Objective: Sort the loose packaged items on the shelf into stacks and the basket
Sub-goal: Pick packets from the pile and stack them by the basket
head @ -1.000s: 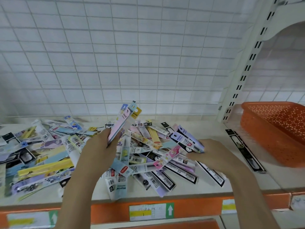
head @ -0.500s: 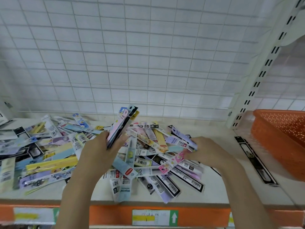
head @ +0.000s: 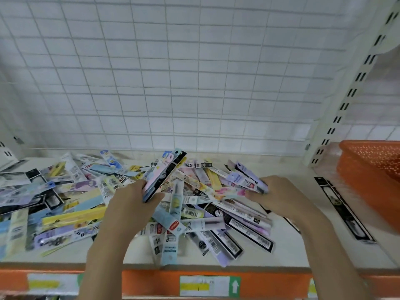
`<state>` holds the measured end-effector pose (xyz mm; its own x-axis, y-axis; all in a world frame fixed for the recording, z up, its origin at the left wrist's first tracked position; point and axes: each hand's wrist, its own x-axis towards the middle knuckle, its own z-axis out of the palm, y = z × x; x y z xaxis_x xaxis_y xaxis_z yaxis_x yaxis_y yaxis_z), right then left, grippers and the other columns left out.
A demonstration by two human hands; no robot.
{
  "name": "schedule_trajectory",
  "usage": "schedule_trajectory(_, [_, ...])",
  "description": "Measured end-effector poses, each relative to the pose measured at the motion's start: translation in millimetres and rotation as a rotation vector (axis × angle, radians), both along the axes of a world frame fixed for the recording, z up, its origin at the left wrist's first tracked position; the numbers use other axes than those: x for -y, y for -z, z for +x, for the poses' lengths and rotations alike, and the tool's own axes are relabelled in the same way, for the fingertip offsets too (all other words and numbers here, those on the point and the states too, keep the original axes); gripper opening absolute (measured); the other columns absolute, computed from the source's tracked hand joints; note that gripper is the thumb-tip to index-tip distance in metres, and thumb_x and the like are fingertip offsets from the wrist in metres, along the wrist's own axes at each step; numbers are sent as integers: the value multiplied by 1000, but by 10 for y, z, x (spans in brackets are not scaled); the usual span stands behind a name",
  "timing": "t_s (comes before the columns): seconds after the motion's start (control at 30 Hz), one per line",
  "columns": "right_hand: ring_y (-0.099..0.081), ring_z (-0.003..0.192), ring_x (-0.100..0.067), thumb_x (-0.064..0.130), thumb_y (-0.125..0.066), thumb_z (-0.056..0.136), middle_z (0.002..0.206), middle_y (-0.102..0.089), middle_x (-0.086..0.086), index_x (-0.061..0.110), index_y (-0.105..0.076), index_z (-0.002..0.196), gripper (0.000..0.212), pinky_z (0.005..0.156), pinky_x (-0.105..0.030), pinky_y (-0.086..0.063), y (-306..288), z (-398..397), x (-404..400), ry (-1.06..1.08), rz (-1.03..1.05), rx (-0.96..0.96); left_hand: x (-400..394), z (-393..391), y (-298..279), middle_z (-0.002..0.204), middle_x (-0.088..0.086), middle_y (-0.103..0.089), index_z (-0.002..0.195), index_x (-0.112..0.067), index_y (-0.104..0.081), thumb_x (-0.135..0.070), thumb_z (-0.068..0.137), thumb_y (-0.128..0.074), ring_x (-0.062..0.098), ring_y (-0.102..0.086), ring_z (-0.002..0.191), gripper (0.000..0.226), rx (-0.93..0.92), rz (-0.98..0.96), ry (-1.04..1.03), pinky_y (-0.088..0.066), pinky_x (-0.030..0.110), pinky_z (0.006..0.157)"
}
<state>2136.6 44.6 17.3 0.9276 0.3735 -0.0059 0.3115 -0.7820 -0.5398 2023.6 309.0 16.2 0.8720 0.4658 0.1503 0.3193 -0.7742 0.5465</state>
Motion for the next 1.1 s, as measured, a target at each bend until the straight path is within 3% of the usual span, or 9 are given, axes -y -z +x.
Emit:
schedule_trajectory(0.17, [-39,32,-2,47,-62,84,32,-37,7,17,-32,50,55,45,-18,-26,-121,-74,95,120,225,20,126,72,4,53,0,-43,62,-19,-40,-34,91,-55,13,-42,49,36,1,7,60,-27,25,44])
schedule_trajectory(0.33, [-40,31,-1,49,-61,84,28,-42,10,19,-39,43,55,49,-22,-30,-85,-106,143,164,234,31,146,100,-1,56,1,-47,67,-18,-45,-36,90,-54,15,-46,52,31,-12,2,74,-31,26,45])
schedule_trajectory(0.43, [-41,39,-3,48,-62,84,39,-43,7,17,-39,46,54,50,-25,-31,-83,-107,109,185,209,49,117,71,-30,54,1,-44,61,-22,-38,-34,91,-54,14,-43,50,36,-5,5,63,-28,26,45])
schedule_trajectory(0.57, [-54,56,-16,44,-57,89,61,-60,-7,12,-46,61,44,54,-26,-39,-63,-107,26,163,153,81,-20,13,-41,54,0,-42,60,-22,-35,-31,92,-54,14,-40,50,38,-8,5,7,-27,27,45])
schedule_trajectory(0.7, [-58,62,-14,32,-51,94,58,-59,11,11,-61,81,26,61,-29,-44,13,-93,-78,121,114,63,-164,-66,-8,58,3,-44,65,-14,-41,-29,91,-54,17,-41,51,33,-41,5,-62,-28,27,46])
schedule_trajectory(0.83, [-60,64,-14,28,-49,95,65,-63,12,13,-62,94,20,64,-29,-47,41,-92,-200,64,116,44,-271,-145,35,58,5,-44,64,-12,-41,-26,91,-54,19,-40,51,33,-75,-7,-106,-28,27,46])
schedule_trajectory(0.9, [-63,66,-15,26,-48,96,69,-66,4,9,-59,94,20,63,-30,-48,53,-82,-248,57,109,47,-292,-168,53,58,4,-46,63,-16,-38,-28,91,-54,18,-41,51,35,-93,0,-107,-29,27,46])
schedule_trajectory(1.0, [-62,70,-32,30,-50,93,72,-62,-9,7,-53,87,24,60,-37,-46,75,-86,-315,65,88,95,-255,-166,49,60,2,-45,63,-18,-37,-32,91,-54,16,-41,52,36,-96,2,-88,-28,27,46])
schedule_trajectory(1.1, [-45,58,-22,52,-55,86,62,-44,-2,14,-42,73,42,54,-32,-32,55,-112,-351,77,78,120,-126,-111,18,57,0,-43,61,-20,-36,-39,90,-55,13,-41,51,40,-70,2,-24,-27,26,45])
